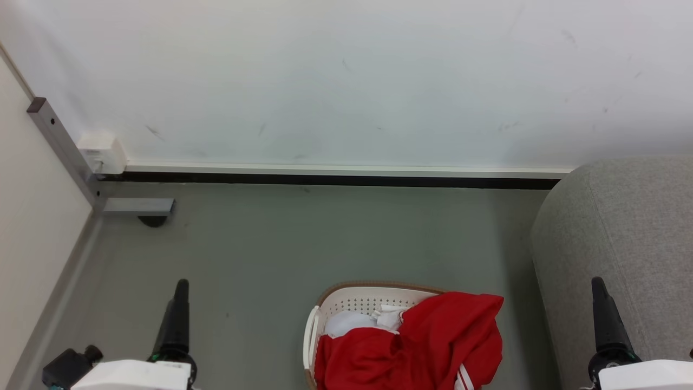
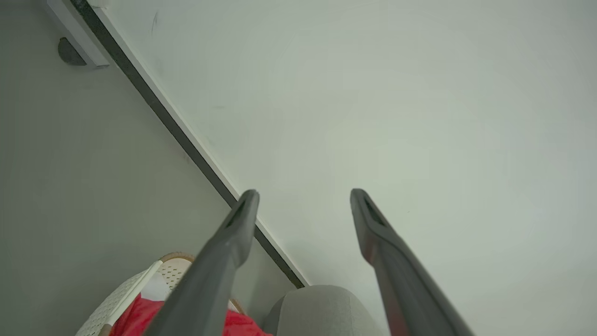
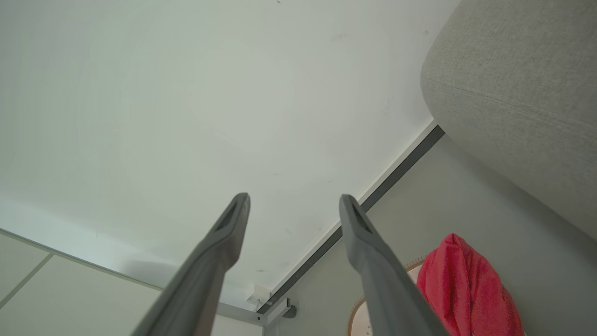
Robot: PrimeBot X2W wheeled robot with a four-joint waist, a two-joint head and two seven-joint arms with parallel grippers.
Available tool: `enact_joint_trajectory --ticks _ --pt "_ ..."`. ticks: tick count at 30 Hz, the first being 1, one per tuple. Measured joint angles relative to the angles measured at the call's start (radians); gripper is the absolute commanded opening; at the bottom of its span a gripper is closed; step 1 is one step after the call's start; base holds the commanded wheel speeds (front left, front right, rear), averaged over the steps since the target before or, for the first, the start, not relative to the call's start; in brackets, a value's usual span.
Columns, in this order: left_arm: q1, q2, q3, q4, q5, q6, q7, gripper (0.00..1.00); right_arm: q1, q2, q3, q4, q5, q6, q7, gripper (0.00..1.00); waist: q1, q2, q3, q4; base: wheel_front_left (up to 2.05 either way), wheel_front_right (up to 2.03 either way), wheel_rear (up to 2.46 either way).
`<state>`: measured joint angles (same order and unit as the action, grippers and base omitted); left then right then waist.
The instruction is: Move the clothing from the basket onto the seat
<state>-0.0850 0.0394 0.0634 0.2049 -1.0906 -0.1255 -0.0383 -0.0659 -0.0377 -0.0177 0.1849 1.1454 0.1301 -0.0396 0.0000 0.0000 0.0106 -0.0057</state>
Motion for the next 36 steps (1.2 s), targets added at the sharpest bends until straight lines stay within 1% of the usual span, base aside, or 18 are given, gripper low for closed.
enact_joint_trajectory --ticks 5,13,20,24,30,36 --pt "0.000 0.000 -0.013 -0.017 0.132 0.014 -0.018 1.00 -0.004 -0.004 0.006 -0.012 -0.095 0.000 -0.016 1.00 0.0001 0.0000 0.002 -0.001 0.00 0.00 0.00" --pt "-0.006 0.003 -0.054 -0.031 0.343 0.062 -0.044 1.00 -0.009 -0.023 0.021 -0.023 -0.287 0.000 -0.044 1.00 0.0000 0.0000 0.004 -0.003 0.00 0.00 0.00" --pt "-0.009 0.013 -0.073 -0.028 0.436 0.100 -0.063 1.00 -0.009 -0.019 0.010 -0.026 -0.420 0.000 -0.067 1.00 0.0000 0.0000 0.006 -0.006 0.00 0.00 0.00" --pt "-0.009 0.018 -0.082 -0.019 0.472 0.110 -0.073 1.00 -0.009 -0.017 0.013 -0.025 -0.463 0.000 -0.076 1.00 0.0000 0.0000 0.007 -0.006 0.00 0.00 0.00" --pt "-0.011 0.026 -0.101 -0.007 0.541 0.142 -0.095 1.00 -0.009 -0.016 0.035 -0.019 -0.544 0.000 -0.092 1.00 0.0000 0.0000 0.008 -0.007 0.00 0.00 0.00" --pt "-0.013 0.027 -0.111 -0.009 0.598 0.155 -0.106 1.00 -0.011 -0.018 0.047 -0.013 -0.608 0.000 -0.108 1.00 0.0000 0.0000 0.010 -0.007 0.00 0.00 0.00"
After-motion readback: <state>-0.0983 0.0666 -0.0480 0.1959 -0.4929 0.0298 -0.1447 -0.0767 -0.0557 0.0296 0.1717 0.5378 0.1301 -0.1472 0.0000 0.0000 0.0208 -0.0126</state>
